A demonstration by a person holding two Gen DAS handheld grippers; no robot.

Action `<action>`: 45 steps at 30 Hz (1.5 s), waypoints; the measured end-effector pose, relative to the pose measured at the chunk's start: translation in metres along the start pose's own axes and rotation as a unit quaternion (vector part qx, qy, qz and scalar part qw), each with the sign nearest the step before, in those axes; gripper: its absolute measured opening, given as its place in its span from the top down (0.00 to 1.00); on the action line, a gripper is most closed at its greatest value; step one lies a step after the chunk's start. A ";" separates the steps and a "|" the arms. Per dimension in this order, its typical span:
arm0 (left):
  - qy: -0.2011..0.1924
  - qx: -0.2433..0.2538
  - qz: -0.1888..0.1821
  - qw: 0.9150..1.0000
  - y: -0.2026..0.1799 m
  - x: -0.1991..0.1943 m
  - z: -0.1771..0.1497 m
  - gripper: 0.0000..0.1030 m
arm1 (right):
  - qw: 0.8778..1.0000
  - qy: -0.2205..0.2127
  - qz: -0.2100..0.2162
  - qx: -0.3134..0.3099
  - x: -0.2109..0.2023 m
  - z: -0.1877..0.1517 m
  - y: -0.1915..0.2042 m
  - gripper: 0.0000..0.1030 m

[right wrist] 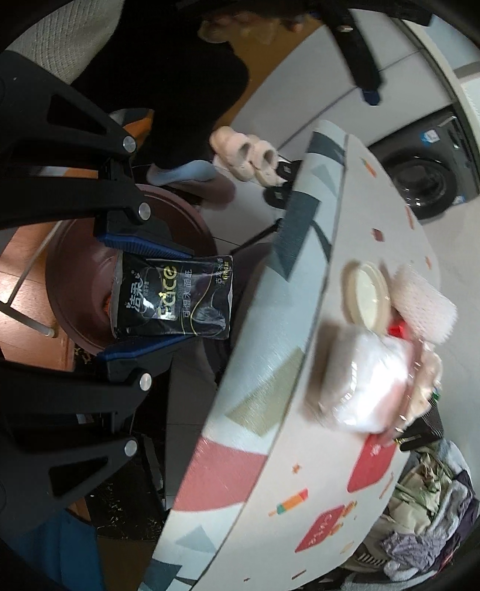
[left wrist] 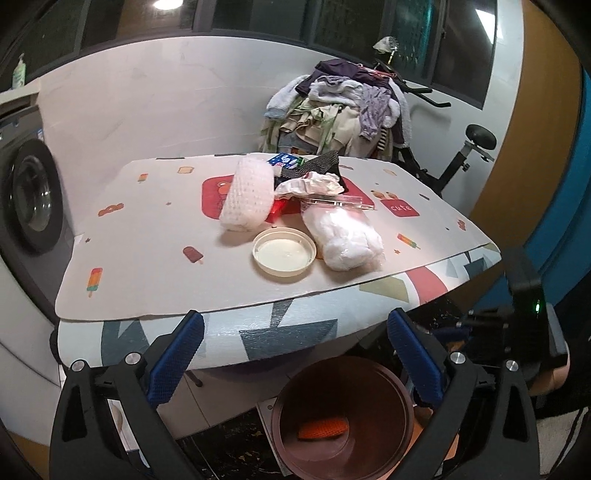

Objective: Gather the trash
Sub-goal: 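Open the left tool over the bin while the right tool lowers the black packet into it, then release the black packet into the bin with the right tool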

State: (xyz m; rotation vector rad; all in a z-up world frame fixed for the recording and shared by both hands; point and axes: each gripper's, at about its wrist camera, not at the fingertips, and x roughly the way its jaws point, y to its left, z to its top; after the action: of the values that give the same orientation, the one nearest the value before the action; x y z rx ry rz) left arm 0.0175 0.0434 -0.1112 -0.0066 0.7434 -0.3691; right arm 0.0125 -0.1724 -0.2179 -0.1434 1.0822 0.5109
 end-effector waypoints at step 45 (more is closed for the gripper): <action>0.037 -0.045 0.023 0.998 0.042 0.032 0.017 0.06 | 0.992 -0.084 -0.096 0.018 -0.023 0.035 -0.055 0.05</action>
State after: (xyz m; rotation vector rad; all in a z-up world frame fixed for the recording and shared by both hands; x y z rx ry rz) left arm 0.0642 0.0704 -0.1261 -0.0604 0.8319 -0.2929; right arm 0.0575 -0.2152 -0.1892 -0.1670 0.9019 0.3241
